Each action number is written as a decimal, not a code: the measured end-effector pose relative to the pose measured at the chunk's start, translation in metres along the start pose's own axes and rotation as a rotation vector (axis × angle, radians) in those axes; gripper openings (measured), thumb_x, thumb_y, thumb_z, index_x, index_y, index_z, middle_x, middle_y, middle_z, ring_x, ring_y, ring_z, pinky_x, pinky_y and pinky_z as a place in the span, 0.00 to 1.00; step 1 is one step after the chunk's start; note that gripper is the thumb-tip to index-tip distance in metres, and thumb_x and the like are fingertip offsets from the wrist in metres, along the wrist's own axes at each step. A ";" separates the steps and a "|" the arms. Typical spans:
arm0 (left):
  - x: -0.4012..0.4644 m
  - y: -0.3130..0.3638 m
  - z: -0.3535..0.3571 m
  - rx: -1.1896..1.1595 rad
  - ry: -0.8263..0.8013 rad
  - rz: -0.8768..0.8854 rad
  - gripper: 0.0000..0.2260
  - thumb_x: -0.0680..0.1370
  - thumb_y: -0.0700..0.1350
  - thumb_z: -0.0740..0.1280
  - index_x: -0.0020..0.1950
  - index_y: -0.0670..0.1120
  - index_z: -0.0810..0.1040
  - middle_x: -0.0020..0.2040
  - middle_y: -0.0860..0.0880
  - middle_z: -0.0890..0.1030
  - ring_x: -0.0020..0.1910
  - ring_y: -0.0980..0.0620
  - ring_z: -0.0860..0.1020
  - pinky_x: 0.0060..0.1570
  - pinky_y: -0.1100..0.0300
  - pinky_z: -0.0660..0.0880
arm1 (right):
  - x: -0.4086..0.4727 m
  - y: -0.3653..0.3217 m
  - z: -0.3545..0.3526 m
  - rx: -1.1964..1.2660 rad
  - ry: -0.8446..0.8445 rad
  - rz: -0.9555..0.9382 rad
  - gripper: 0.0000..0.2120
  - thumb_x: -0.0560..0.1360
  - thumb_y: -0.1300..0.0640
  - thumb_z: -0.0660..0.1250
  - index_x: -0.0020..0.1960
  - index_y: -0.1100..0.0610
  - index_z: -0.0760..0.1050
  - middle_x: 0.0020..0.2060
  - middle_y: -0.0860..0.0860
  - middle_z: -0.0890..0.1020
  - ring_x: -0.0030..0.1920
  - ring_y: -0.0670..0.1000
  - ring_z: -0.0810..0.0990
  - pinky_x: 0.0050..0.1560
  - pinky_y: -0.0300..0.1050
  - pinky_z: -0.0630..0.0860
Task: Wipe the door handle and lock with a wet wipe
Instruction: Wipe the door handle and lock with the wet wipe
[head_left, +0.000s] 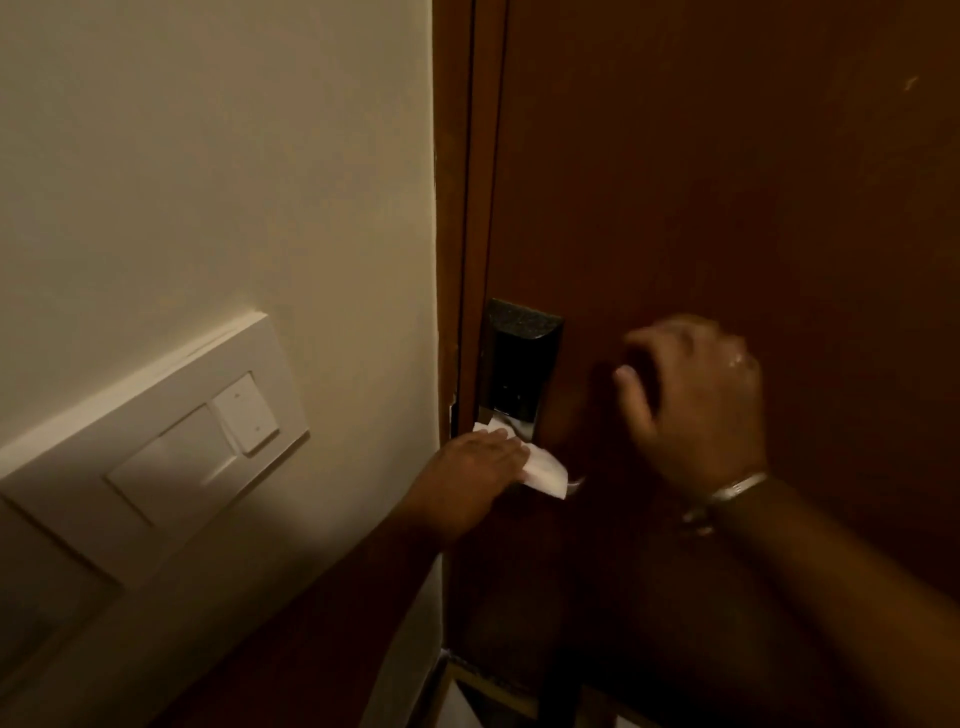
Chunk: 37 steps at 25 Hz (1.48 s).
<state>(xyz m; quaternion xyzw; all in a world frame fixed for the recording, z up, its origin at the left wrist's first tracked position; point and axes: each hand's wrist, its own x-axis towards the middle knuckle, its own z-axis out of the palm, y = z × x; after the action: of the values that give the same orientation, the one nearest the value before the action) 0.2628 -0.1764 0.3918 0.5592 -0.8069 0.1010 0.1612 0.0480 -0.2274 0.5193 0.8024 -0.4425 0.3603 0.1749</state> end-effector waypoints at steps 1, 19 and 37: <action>-0.001 -0.004 -0.007 0.014 -0.011 0.033 0.19 0.75 0.38 0.71 0.65 0.41 0.74 0.65 0.40 0.77 0.66 0.41 0.73 0.66 0.44 0.68 | 0.016 0.021 -0.015 -0.082 0.096 -0.197 0.17 0.76 0.48 0.62 0.61 0.53 0.75 0.62 0.56 0.78 0.58 0.60 0.77 0.55 0.53 0.69; 0.024 0.049 -0.001 0.008 -0.016 -0.039 0.10 0.69 0.40 0.77 0.46 0.42 0.80 0.43 0.41 0.84 0.42 0.43 0.83 0.45 0.49 0.79 | 0.076 0.083 -0.012 -0.702 0.194 -0.789 0.38 0.78 0.35 0.46 0.80 0.55 0.52 0.79 0.64 0.55 0.77 0.67 0.57 0.76 0.62 0.49; 0.023 0.067 0.007 0.072 -0.015 -0.008 0.21 0.73 0.41 0.74 0.63 0.40 0.74 0.51 0.40 0.84 0.47 0.43 0.82 0.49 0.47 0.80 | 0.078 0.082 -0.012 -0.666 0.218 -0.806 0.37 0.77 0.36 0.49 0.80 0.55 0.54 0.78 0.64 0.56 0.77 0.67 0.56 0.76 0.63 0.49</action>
<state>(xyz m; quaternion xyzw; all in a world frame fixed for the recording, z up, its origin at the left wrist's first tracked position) 0.1919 -0.1748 0.3951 0.5684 -0.8018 0.1252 0.1355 0.0012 -0.3108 0.5816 0.7676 -0.1689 0.1862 0.5896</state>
